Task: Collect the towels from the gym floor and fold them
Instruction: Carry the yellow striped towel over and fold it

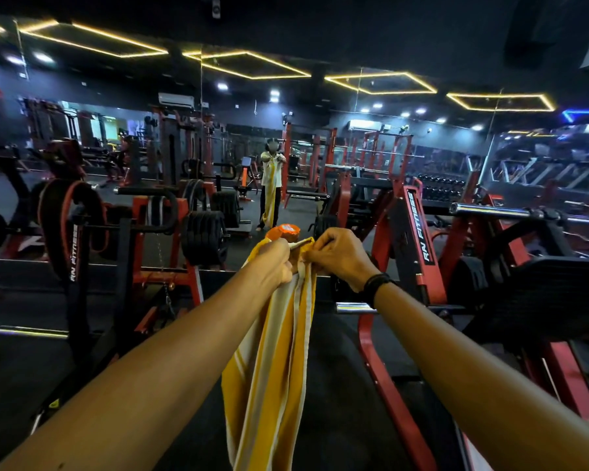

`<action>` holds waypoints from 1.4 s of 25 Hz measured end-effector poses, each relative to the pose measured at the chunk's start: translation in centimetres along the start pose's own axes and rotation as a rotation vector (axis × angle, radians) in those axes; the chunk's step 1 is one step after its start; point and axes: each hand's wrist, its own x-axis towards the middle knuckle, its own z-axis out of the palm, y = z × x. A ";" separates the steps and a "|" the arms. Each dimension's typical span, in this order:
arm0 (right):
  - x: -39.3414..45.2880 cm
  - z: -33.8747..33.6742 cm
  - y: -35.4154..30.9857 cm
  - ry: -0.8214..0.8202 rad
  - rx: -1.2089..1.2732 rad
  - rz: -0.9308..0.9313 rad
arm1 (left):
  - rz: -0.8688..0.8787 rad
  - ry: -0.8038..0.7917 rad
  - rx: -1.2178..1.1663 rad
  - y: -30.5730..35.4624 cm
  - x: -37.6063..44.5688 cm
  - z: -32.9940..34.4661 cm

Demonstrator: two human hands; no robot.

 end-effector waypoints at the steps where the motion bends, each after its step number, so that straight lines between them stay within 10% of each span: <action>1: 0.0 0.3 -0.1 0.041 0.009 0.036 | -0.005 -0.001 0.005 -0.1 -0.1 0.1; 15: 0.8 -1.1 -0.5 0.016 -0.355 -0.127 | -0.010 -0.014 -0.022 0.1 0.6 -3.0; 24: 0.2 -5.3 0.1 -0.256 -0.781 -0.572 | 0.135 0.358 1.166 -0.4 3.5 -13.3; 35: 0.7 -10.0 4.0 -0.291 -0.737 -0.423 | 0.275 0.265 0.108 3.7 4.0 -10.4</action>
